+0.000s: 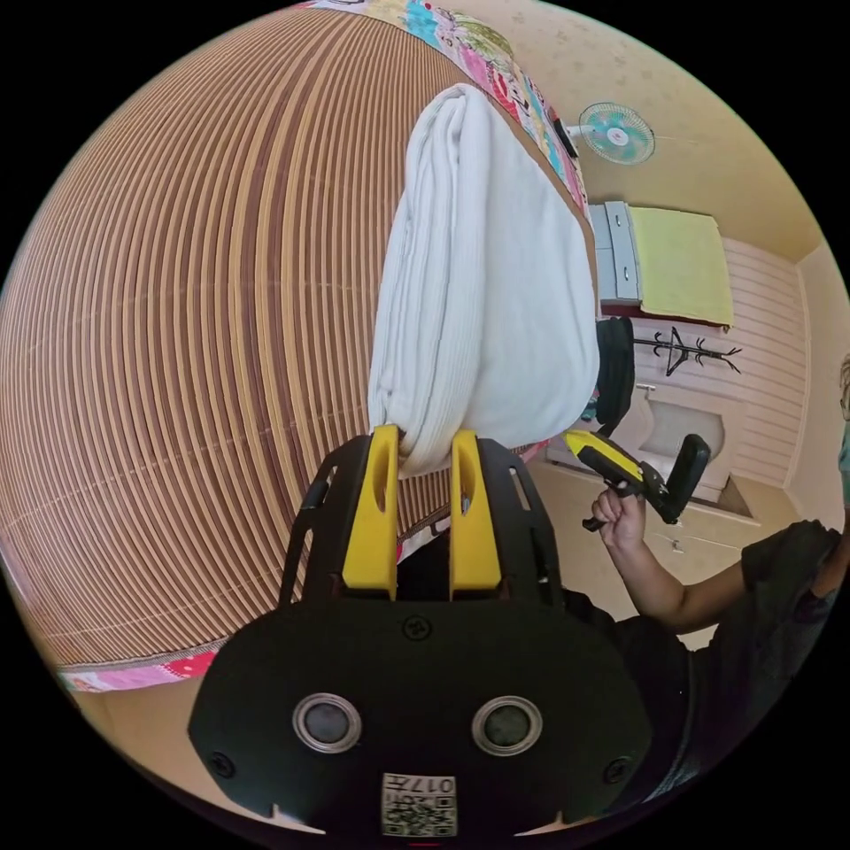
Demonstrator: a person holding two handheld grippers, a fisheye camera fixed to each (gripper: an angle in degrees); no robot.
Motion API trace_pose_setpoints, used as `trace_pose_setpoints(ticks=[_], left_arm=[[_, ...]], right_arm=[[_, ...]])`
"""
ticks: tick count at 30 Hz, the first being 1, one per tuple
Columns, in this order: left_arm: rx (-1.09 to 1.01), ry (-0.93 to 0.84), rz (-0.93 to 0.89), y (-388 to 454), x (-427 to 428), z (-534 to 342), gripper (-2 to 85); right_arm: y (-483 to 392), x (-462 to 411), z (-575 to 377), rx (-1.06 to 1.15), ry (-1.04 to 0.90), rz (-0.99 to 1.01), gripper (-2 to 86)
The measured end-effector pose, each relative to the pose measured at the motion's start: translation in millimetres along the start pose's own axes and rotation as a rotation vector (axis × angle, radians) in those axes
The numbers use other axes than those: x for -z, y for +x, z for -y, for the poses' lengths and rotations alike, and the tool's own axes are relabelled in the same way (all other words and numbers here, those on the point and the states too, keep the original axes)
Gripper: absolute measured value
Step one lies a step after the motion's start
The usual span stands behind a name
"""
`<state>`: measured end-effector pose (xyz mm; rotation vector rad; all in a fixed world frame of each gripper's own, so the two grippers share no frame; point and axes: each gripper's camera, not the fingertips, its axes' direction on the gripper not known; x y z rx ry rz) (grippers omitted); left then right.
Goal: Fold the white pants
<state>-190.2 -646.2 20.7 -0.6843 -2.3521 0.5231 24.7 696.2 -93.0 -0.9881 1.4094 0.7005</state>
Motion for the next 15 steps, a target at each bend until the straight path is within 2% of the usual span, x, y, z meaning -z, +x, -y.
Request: trace_pose_setpoints(ticks=[6, 15], left_arm=[[0.015, -0.005, 0.028, 3, -3, 1, 8.9], [0.027, -0.025, 0.065, 7, -3, 4, 8.9]], right_arm=[[-8, -19, 6, 0.126, -0.036, -0.076, 3.5], [12, -18, 6, 0.306, -0.055, -0.066, 2.4]])
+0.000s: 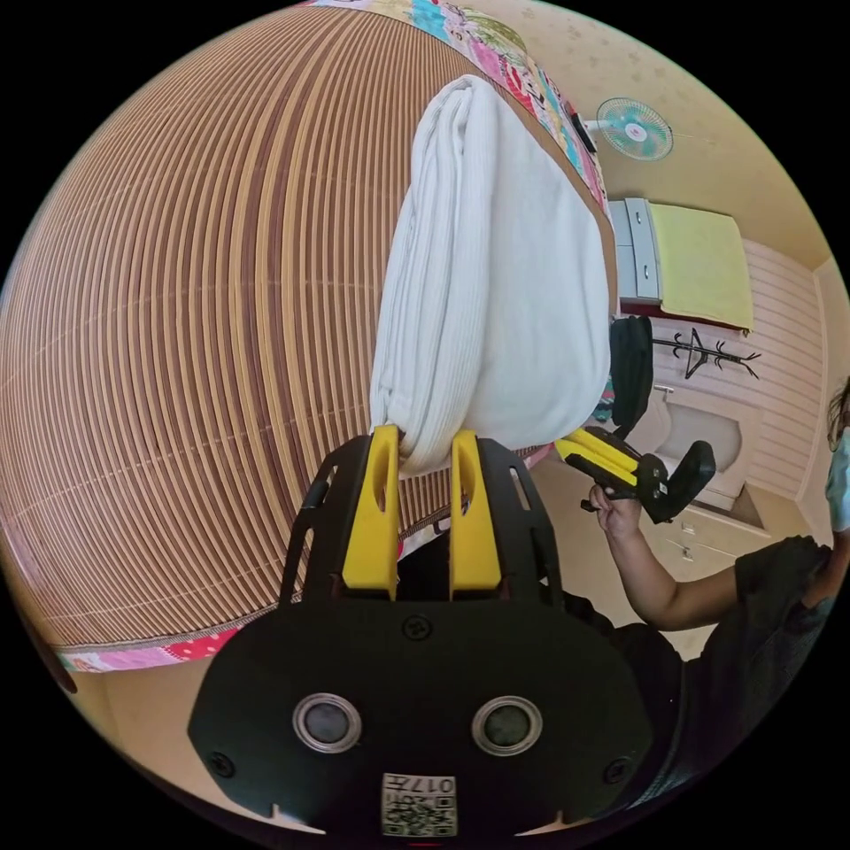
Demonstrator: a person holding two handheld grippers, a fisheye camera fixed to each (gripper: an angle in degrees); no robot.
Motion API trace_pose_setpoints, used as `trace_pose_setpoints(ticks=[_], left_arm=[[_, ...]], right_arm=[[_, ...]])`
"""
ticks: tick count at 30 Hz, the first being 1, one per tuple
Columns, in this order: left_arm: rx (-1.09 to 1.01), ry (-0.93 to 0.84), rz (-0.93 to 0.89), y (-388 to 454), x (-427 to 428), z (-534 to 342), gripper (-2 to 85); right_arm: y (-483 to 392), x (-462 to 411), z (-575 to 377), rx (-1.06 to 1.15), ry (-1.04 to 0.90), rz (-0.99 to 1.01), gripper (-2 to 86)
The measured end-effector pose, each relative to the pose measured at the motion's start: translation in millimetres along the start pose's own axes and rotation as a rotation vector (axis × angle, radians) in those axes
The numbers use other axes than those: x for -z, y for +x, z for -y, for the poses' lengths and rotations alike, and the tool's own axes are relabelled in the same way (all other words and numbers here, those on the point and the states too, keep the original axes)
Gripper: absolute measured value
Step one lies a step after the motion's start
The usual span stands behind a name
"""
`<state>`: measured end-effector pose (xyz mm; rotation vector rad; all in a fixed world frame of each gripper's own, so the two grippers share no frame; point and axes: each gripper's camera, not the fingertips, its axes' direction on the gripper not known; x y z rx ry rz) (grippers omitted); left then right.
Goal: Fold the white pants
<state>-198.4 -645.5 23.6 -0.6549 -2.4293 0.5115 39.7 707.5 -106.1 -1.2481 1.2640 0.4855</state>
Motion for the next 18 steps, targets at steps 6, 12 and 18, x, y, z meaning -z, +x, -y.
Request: trace_pose_setpoints(ticks=[6, 12, 18], left_arm=[[0.021, 0.01, 0.009, -1, 2, -1, 8.9], [0.007, 0.013, 0.048, 7, 7, -2, 8.4], [0.025, 0.051, 0.071, 11, 21, -7, 6.7]], right_arm=[[24, 3, 2, 0.011, 0.032, 0.093, 2.0], [47, 23, 2, -0.004, 0.052, 0.122, 1.2], [124, 40, -42, -0.305, 0.192, 0.343, 0.6]])
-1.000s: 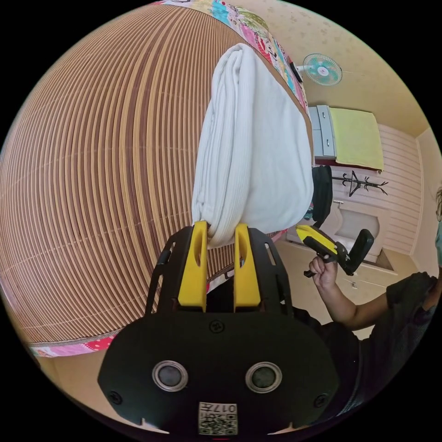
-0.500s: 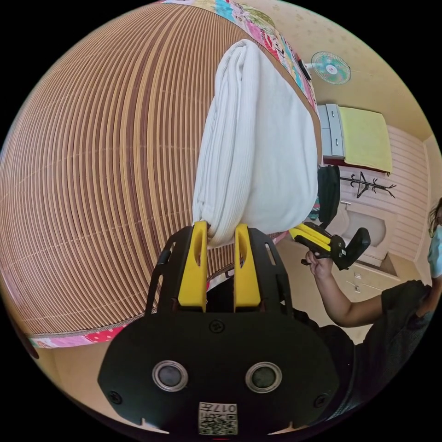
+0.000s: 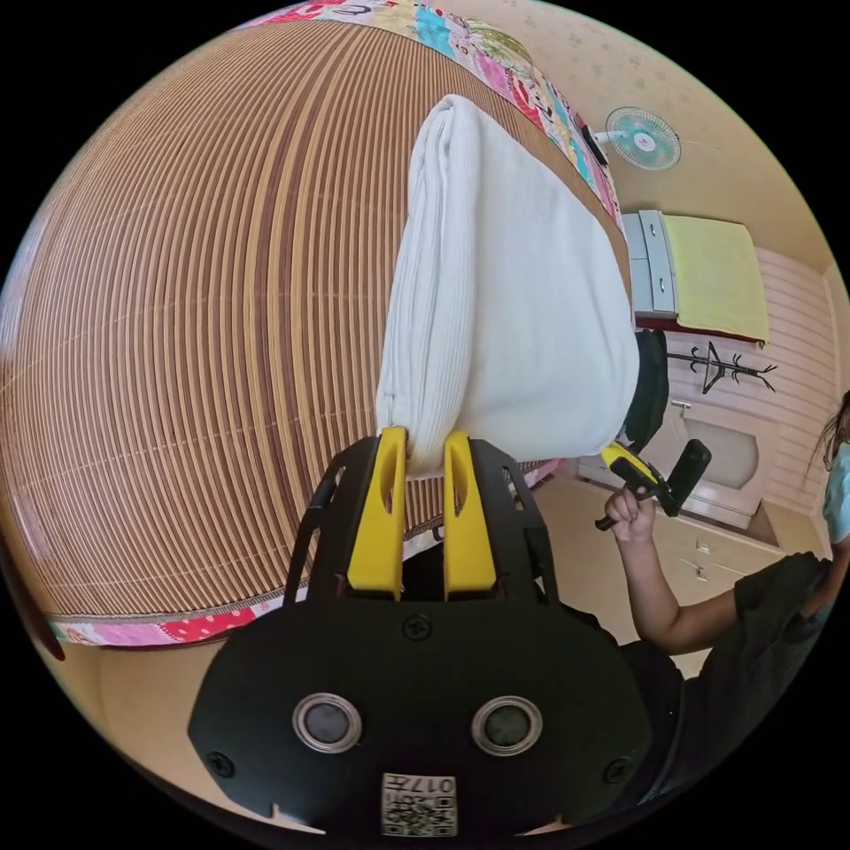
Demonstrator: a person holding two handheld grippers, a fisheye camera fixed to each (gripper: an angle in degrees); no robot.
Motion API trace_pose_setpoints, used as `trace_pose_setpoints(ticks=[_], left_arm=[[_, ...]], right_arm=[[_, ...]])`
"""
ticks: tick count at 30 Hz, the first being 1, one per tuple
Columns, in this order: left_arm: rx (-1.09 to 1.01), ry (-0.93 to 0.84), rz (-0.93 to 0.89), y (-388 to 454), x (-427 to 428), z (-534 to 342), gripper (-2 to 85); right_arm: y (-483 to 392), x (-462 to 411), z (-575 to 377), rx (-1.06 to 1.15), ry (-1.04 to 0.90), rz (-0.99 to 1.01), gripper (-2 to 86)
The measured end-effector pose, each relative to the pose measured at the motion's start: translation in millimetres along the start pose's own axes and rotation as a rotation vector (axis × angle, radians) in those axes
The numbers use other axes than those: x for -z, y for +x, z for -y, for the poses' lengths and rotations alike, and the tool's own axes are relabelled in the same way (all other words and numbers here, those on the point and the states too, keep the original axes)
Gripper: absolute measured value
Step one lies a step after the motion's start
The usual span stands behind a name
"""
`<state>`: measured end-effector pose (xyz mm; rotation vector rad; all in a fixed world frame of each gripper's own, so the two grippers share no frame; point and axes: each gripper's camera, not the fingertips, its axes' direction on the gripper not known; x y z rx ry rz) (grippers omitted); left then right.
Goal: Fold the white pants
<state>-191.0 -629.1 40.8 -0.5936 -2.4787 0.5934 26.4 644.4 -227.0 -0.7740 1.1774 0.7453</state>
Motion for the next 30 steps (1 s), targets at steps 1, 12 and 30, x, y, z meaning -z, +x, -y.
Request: trace_pose_setpoints(ticks=[1, 12, 30], left_arm=[[-0.014, -0.022, -0.014, -1, -4, 1, 6.7], [-0.003, -0.027, -0.025, -7, 11, 0, 6.9], [0.053, -0.029, -0.1, -37, 55, -8, 7.7]], right_arm=[[8, -3, -3, -0.016, -0.022, -0.037, 0.5], [45, 34, 5, -0.104, 0.141, 0.264, 0.5], [21, -3, 83, 0.009, -0.114, -0.012, 6.1]])
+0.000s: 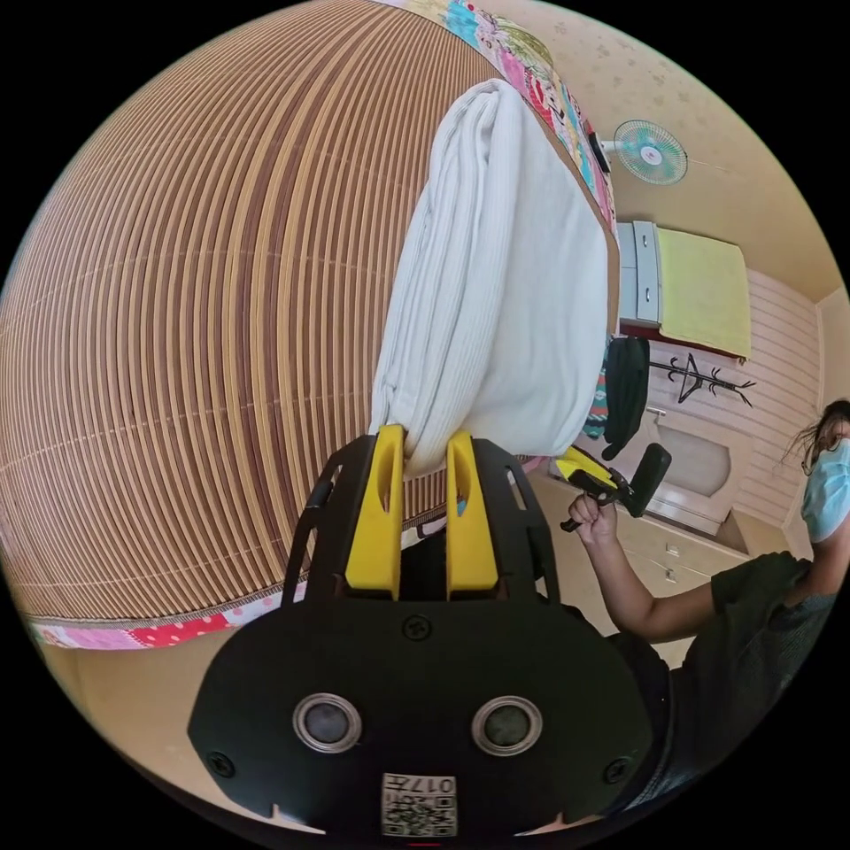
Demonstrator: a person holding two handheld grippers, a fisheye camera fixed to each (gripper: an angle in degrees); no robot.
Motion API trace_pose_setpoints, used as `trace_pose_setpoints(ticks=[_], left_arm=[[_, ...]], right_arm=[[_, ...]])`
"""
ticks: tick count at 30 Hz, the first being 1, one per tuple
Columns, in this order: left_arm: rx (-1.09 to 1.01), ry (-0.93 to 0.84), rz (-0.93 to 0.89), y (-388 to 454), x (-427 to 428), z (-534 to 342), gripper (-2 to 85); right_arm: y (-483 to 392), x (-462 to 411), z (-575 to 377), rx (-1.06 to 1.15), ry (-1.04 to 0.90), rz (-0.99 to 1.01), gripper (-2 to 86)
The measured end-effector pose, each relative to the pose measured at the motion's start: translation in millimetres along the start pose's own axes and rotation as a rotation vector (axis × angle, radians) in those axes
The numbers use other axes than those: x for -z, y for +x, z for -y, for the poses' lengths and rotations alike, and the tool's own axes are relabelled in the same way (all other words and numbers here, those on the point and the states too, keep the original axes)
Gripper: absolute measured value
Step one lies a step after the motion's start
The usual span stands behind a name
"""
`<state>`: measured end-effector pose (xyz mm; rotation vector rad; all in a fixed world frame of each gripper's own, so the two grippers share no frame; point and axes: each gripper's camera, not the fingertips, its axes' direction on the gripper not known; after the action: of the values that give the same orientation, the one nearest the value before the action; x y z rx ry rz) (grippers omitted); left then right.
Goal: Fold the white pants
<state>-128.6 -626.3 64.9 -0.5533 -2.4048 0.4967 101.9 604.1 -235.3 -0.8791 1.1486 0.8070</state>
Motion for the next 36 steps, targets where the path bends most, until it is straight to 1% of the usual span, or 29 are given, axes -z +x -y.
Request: trace_pose_setpoints(ticks=[2, 3, 7, 8, 9, 11, 13, 15, 16, 19, 20, 21, 22, 23, 24, 25, 26, 27, 28, 30, 31, 33, 36], left_arm=[[0.005, -0.024, -0.013, -2, 10, 1, 7.2], [0.001, -0.029, -0.02, -2, 13, 1, 7.0], [-0.121, -0.048, -0.113, 4, 45, 1, 6.3], [-0.151, -0.057, -0.137, 6, 51, 0, 6.2], [-0.166, -0.064, -0.135, 8, 52, -1, 6.2], [-0.178, -0.115, -0.053, 9, 42, -3, 6.4], [-0.136, -0.13, -0.009, 1, 36, -6, 6.8], [-0.104, -0.112, -0.057, -7, 41, -10, 7.9], [-0.111, -0.091, -0.09, -9, 49, -14, 9.0], [-0.092, -0.004, -0.133, -22, 78, -23, 14.8], [-0.067, 0.048, -0.171, -32, 91, -24, 16.4], [-0.056, 0.077, -0.198, -37, 97, -24, 16.7], [-0.032, 0.136, -0.258, -48, 108, -22, 17.3], [-0.014, 0.181, -0.329, -58, 115, -17, 17.9], [-0.017, 0.19, -0.367, -62, 116, -12, 18.1], [-0.03, 0.176, -0.412, -68, 114, 0, 18.4], [-0.017, 0.156, -0.394, -71, 110, 12, 19.9], [-0.016, 0.15, -0.375, -71, 109, 18, 20.7], [-0.036, 0.136, -0.348, -67, 106, 30, 20.9], [-0.086, 0.109, -0.34, -58, 102, 46, 20.9], [-0.111, 0.094, -0.341, -52, 99, 56, 20.8], [-0.133, 0.068, -0.34, -45, 96, 71, 19.8], [-0.15, -0.012, -0.275, -37, 88, 88, 16.2]], right_arm=[[-7, -3, 9, 0.082, -0.065, -0.101, 4.3], [-9, 5, 13, 0.115, -0.069, -0.138, 3.5], [-9, 46, 23, 0.177, -0.019, -0.164, 2.5], [-11, 49, 27, 0.204, -0.038, -0.23, 2.3], [-12, 42, 31, 0.249, -0.096, -0.308, 2.3], [-4, 17, 38, 0.238, -0.186, -0.349, 2.4], [12, 0, 42, 0.162, -0.24, -0.259, 2.9], [29, 18, 49, 0.049, -0.184, -0.152, 4.2], [33, 24, 50, 0.027, -0.169, -0.126, 4.6], [62, 53, 51, -0.111, -0.09, -0.036, 8.1], [76, 64, 50, -0.167, -0.027, 0.035, 9.5], [93, 73, 51, -0.215, 0.046, 0.153, 11.1], [101, 75, 53, -0.239, 0.08, 0.22, 12.1], [117, 76, 58, -0.273, 0.129, 0.365, 14.1], [130, 70, 68, -0.286, 0.148, 0.503, 16.7], [136, 65, 74, -0.293, 0.145, 0.561, 18.0], [145, 55, 89, -0.298, 0.129, 0.646, 20.3], [150, 45, 105, -0.291, 0.108, 0.681, 22.0], [153, 40, 113, -0.286, 0.096, 0.682, 22.6], [159, 24, 146, -0.27, 0.022, 0.648, 23.8], [160, 20, 153, -0.258, 0.012, 0.661, 23.7], [162, 5, 179, -0.239, -0.022, 0.72, 22.8], [154, -13, 203, -0.215, -0.097, 0.653, 19.4]])
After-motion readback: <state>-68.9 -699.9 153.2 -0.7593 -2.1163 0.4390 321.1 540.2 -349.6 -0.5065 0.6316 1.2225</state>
